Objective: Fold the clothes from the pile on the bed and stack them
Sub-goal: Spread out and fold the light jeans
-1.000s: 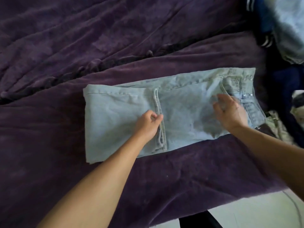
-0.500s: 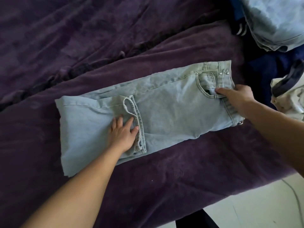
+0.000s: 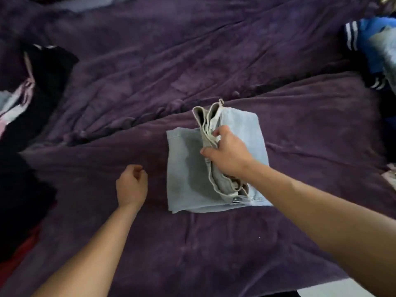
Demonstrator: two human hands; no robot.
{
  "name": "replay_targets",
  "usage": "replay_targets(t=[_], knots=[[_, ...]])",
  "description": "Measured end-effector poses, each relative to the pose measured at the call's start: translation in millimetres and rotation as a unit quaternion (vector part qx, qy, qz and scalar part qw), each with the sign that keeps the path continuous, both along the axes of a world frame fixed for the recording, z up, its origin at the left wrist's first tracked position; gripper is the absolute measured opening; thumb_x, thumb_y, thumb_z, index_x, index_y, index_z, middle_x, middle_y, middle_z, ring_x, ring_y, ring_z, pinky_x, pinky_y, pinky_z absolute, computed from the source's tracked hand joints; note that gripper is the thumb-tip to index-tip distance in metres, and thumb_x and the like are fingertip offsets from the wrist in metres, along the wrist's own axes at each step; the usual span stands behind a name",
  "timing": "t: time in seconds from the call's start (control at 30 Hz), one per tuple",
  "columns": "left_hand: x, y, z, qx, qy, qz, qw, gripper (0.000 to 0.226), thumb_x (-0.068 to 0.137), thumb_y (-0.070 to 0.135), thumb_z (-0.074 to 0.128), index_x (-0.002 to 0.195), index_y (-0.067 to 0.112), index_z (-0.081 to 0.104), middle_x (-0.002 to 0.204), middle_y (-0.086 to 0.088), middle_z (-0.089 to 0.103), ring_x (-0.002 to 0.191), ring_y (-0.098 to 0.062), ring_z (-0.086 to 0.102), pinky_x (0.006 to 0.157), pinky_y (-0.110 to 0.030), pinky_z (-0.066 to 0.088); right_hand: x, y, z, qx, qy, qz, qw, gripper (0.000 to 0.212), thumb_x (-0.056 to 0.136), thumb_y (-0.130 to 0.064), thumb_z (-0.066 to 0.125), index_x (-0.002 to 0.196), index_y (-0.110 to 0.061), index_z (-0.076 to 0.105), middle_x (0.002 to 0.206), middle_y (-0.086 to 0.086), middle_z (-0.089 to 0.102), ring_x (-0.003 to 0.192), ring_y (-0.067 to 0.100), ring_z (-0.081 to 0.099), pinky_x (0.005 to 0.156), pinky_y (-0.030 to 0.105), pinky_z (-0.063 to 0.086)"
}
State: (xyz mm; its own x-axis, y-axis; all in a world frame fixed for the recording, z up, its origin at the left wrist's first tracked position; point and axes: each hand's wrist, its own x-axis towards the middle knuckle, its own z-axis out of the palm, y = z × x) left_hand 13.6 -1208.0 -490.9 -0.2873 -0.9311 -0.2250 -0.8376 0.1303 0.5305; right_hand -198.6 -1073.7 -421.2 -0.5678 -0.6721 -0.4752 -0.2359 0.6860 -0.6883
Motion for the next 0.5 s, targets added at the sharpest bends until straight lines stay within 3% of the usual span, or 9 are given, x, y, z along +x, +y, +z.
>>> replay_targets(t=[0.17, 0.27, 0.4, 0.5], knots=[[57, -33, -11, 0.003, 0.003, 0.051, 0.999, 0.021, 0.090, 0.011, 0.057, 0.108, 0.004, 0.065, 0.098, -0.015, 0.069, 0.095, -0.032, 0.064, 0.085, -0.035, 0.045, 95, -47, -50, 0.029, -0.013, 0.063, 0.997, 0.046, 0.091, -0.028, 0.059, 0.129, -0.014, 0.039, 0.103, 0.009, 0.061, 0.105, 0.033, 0.058, 0.078, 0.032, 0.038], [55, -40, -21, -0.003, 0.007, 0.068, 0.998, 0.024, 0.091, 0.013, 0.056, 0.113, 0.005, 0.063, 0.099, -0.015, 0.068, 0.095, -0.033, 0.062, 0.085, -0.034, 0.043, 121, -47, -79, 0.054, -0.068, 0.118, 0.989, 0.059, 0.091, -0.026, 0.060, 0.143, -0.018, 0.033, 0.127, 0.011, 0.056, 0.121, 0.030, 0.052, 0.098, 0.035, 0.041], [20, -29, -36, -0.019, 0.064, -0.011, 0.998, 0.029, 0.092, 0.017, 0.056, 0.118, 0.004, 0.058, 0.110, -0.018, 0.061, 0.101, -0.035, 0.059, 0.088, -0.038, 0.043, 92, -24, -95, -0.008, 0.089, 0.093, 0.992, 0.039, 0.090, -0.012, 0.053, 0.129, -0.013, 0.056, 0.122, 0.013, 0.059, 0.110, 0.034, 0.057, 0.091, 0.037, 0.046], [-16, -17, -41, 0.005, 0.068, -0.057, 0.996, 0.043, 0.090, 0.028, 0.059, 0.127, 0.007, 0.051, 0.124, -0.018, 0.053, 0.116, -0.034, 0.049, 0.095, -0.040, 0.039, 37, 1, -102, 0.008, 0.237, 0.055, 0.970, 0.040, 0.088, -0.015, 0.057, 0.128, -0.011, 0.057, 0.129, 0.013, 0.055, 0.117, 0.035, 0.050, 0.095, 0.040, 0.041]])
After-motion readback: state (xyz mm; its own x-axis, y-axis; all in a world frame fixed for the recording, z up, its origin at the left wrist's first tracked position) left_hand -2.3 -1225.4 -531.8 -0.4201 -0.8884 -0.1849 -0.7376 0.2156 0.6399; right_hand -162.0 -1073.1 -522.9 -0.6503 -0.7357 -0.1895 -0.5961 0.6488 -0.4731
